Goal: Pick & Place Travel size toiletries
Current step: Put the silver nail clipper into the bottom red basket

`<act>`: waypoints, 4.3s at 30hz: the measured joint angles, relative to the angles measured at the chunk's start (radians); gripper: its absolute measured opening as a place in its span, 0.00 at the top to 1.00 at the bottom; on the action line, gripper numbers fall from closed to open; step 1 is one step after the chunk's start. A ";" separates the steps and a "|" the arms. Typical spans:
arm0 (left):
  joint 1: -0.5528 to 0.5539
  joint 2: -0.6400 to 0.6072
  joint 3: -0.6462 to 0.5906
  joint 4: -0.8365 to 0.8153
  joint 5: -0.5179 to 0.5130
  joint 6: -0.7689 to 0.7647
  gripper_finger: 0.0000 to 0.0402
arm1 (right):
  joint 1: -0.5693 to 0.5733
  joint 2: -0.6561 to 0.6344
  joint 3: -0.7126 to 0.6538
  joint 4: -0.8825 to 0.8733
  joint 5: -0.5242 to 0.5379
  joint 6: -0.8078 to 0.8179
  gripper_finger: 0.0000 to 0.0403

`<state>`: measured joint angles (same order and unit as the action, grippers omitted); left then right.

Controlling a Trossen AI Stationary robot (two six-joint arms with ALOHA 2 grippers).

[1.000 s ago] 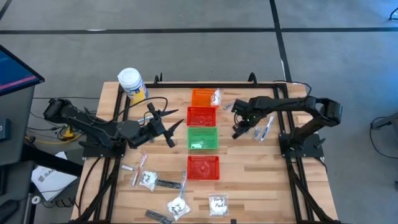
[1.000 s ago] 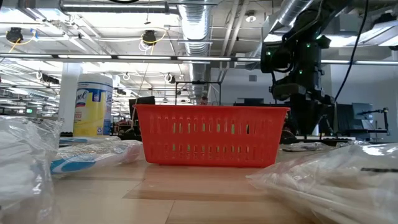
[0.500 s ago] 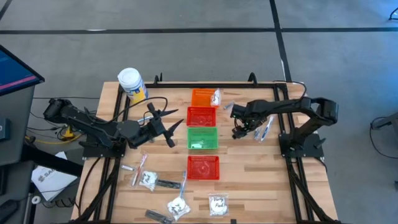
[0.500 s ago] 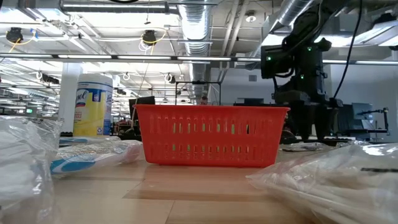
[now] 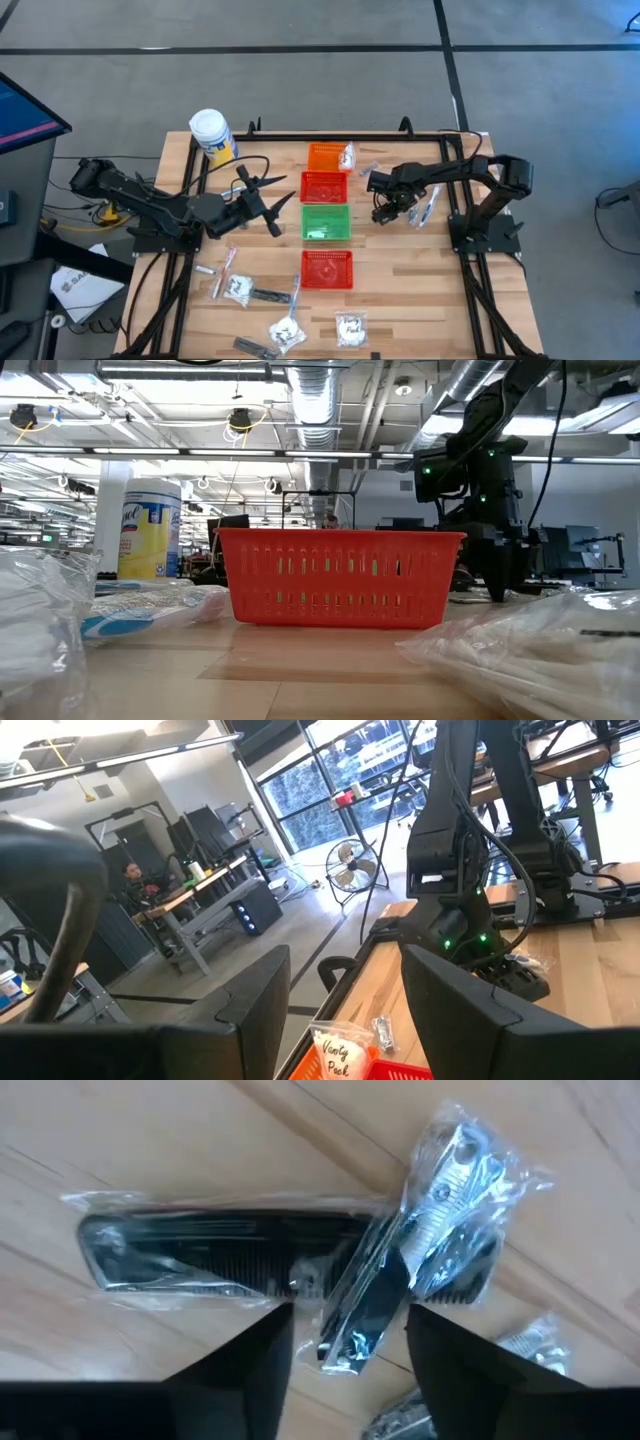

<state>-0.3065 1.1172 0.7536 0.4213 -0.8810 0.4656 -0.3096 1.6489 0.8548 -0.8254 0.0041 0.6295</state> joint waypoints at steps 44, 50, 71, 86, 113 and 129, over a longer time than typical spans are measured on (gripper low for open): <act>0.000 0.000 0.000 0.000 0.000 0.000 0.54 | 0.251 -0.003 0.331 -0.257 0.131 -0.071 0.88; 0.000 0.000 0.000 0.000 0.000 0.000 0.54 | 0.344 -0.004 0.423 -0.267 0.167 -0.077 0.87; 0.000 0.000 0.000 0.005 0.000 0.000 0.54 | 0.604 0.042 0.528 0.040 0.127 -0.110 0.87; -0.016 0.000 0.000 -0.023 -0.190 0.021 0.54 | 0.676 0.417 0.943 -0.282 0.207 -0.185 0.87; -0.168 -0.204 -0.055 -0.048 0.163 -0.078 0.54 | 0.688 0.500 0.899 -0.229 0.150 -0.156 0.87; -0.168 -0.205 -0.055 -0.046 0.159 -0.077 0.54 | 0.687 0.500 0.872 -0.189 0.143 -0.158 0.87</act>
<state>-0.4747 0.9119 0.6983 0.3756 -0.7219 0.3882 0.3775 2.1490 1.7267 -1.0145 0.1467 0.4713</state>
